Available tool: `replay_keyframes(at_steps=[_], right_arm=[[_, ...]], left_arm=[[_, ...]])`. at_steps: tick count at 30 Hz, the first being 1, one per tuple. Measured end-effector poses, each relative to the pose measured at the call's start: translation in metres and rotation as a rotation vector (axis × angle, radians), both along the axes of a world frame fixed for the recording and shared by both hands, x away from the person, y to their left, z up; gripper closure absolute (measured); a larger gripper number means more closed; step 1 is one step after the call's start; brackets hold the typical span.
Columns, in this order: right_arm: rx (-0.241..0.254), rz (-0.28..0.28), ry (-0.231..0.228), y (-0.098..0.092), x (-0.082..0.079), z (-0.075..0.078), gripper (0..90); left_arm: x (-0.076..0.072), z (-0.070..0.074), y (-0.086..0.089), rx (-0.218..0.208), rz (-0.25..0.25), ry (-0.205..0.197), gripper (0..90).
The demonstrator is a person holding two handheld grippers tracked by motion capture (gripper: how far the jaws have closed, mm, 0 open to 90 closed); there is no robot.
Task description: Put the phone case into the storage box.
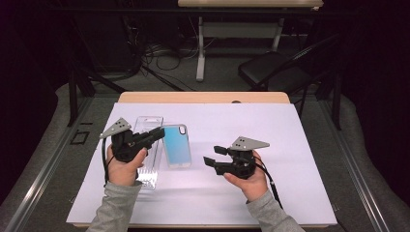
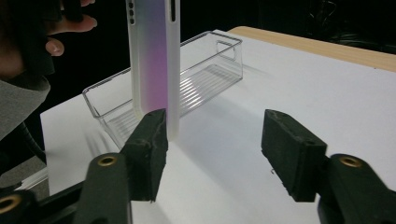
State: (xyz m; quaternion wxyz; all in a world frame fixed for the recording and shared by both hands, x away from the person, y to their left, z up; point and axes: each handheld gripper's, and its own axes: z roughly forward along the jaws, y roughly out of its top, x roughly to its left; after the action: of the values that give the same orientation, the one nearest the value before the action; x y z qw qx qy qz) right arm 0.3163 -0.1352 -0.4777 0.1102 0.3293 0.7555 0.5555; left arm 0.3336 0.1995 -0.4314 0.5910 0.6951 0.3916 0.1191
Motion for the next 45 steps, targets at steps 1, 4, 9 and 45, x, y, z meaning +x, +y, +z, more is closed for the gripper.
replay_keyframes(at_steps=[1, 4, 9, 45], right_arm=[[0.004, -0.006, 0.000, 0.000, 0.000, 0.000, 37.1], [-0.006, -0.017, -0.008, 0.000, 0.000, 0.000, 32.7], [-0.037, -0.021, 0.004, 0.001, 0.002, -0.002, 25.4], [-0.039, -0.036, 0.026, -0.001, 0.005, -0.005, 25.4]], left_arm=[[0.000, 0.000, 0.001, 0.000, 0.000, -0.001, 83.8], [0.000, 0.000, 0.002, 0.000, 0.004, -0.001, 83.8], [0.001, 0.000, 0.004, -0.002, 0.008, -0.004, 83.8], [0.000, 0.008, 0.029, -0.009, 0.099, -0.011, 83.6]])
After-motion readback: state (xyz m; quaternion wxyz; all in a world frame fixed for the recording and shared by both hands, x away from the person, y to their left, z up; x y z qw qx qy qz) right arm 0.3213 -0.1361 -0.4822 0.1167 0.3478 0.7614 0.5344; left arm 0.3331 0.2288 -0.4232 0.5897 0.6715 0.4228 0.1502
